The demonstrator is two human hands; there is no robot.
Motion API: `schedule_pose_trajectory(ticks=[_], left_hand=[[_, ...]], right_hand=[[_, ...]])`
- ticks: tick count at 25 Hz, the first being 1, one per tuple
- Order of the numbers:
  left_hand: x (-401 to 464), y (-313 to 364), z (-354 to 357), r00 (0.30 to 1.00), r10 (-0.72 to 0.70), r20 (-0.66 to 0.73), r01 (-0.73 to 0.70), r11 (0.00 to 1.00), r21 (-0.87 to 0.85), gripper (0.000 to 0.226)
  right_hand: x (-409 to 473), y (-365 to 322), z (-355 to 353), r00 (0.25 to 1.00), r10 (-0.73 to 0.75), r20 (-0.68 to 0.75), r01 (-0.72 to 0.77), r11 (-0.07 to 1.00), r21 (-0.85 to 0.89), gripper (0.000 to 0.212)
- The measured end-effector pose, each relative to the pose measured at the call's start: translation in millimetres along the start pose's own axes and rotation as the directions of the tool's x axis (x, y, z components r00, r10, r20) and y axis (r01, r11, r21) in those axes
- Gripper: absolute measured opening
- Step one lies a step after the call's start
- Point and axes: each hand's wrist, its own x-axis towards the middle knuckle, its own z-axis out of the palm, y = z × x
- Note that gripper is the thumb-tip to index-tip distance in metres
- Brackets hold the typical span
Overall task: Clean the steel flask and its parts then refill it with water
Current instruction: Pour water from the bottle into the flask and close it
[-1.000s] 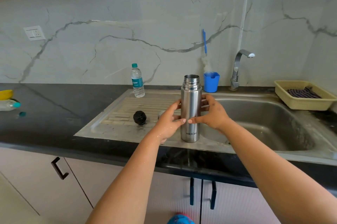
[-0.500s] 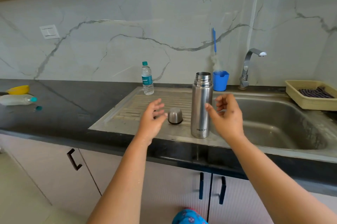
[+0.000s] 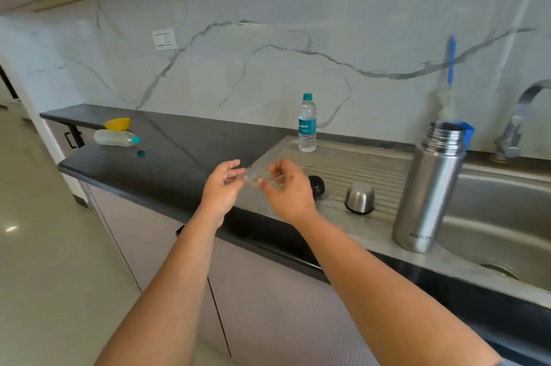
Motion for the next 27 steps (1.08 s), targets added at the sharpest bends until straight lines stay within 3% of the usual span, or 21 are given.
schedule_pose_trajectory(ticks=[5, 9, 13, 15, 18, 21, 24, 27], left_hand=[[122.3, 24.9, 24.2, 0.997, -0.064, 0.037, 0.069, 0.989, -0.128, 0.032], [203.3, 37.6, 39.2, 0.996, -0.062, 0.064, 0.063, 0.998, -0.015, 0.031], [264.3, 36.1, 61.0, 0.977, -0.142, 0.161, 0.136, 0.99, 0.047, 0.036], [287.3, 40.0, 80.8, 0.961, -0.166, 0.223, 0.149, 0.985, 0.089, 0.039], [318.2, 48.9, 112.3, 0.928, -0.162, 0.336, 0.097, 0.974, 0.203, 0.051], [339.0, 49.2, 137.6, 0.869, -0.184, 0.46, 0.055, 0.959, 0.279, 0.07], [350.1, 39.7, 156.8, 0.824, -0.183, 0.536, 0.022, 0.956, 0.293, 0.08], [349.5, 30.4, 168.9, 0.87, -0.105, 0.482, -0.028, 0.965, 0.261, 0.068]], right_hand=[[129.9, 0.4, 41.0, 0.964, 0.163, -0.21, -0.131, 0.979, 0.156, 0.024], [231.5, 41.5, 36.7, 0.874, 0.399, -0.276, -0.312, 0.898, 0.309, 0.048], [296.1, 84.5, 20.5, 0.786, 0.55, -0.282, -0.471, 0.828, 0.303, 0.071], [317.3, 93.1, 1.5, 0.775, 0.584, -0.243, -0.518, 0.806, 0.286, 0.074], [344.1, 105.6, -28.2, 0.761, 0.648, -0.034, -0.637, 0.756, 0.149, 0.081], [361.7, 116.3, -42.1, 0.732, 0.67, 0.119, -0.68, 0.73, 0.068, 0.072], [366.9, 123.6, -46.7, 0.759, 0.638, 0.127, -0.649, 0.756, 0.082, 0.059], [361.4, 128.5, -49.5, 0.804, 0.591, 0.064, -0.59, 0.807, -0.032, 0.054]])
